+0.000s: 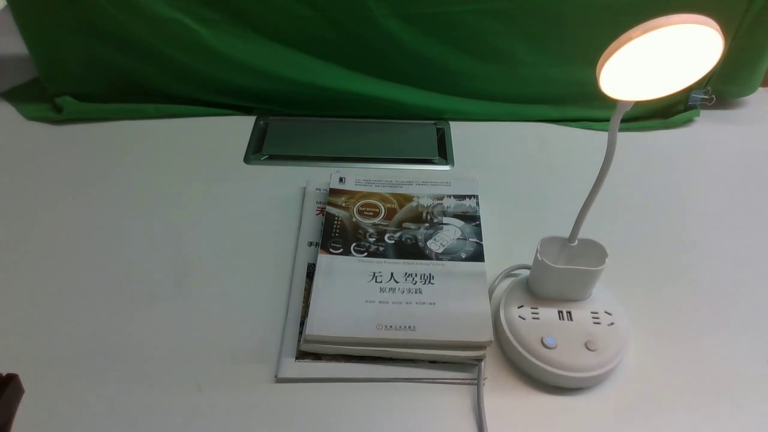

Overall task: Turn off the desk lamp on the white desktop by hand.
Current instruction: 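Press the power button on the lamp base to turn the lamp off with the right gripper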

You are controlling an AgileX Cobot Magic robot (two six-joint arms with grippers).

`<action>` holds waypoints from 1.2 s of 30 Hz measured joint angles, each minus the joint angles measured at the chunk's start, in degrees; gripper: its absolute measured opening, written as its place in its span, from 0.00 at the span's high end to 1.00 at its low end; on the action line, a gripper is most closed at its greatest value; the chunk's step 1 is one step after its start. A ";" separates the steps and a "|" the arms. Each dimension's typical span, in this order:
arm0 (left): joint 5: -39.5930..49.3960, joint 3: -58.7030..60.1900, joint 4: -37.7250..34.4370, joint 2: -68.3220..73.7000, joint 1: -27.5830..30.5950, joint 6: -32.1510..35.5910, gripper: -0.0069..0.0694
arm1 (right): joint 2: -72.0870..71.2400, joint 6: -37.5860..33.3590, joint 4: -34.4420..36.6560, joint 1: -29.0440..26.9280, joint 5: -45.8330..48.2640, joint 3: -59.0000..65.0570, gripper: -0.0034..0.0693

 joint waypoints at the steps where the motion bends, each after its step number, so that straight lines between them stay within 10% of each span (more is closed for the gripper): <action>1: 0.00 0.00 0.00 0.00 0.00 0.00 0.88 | 3.96 -0.74 -0.15 0.00 1.76 -1.69 0.88; 14: 0.00 0.00 0.00 0.00 0.00 0.00 0.88 | 37.63 -3.16 -0.98 8.24 1.13 -14.01 0.91; 36: 0.00 0.00 0.00 0.00 0.00 0.00 0.88 | 54.20 -1.91 -0.76 8.97 -4.30 -18.92 0.90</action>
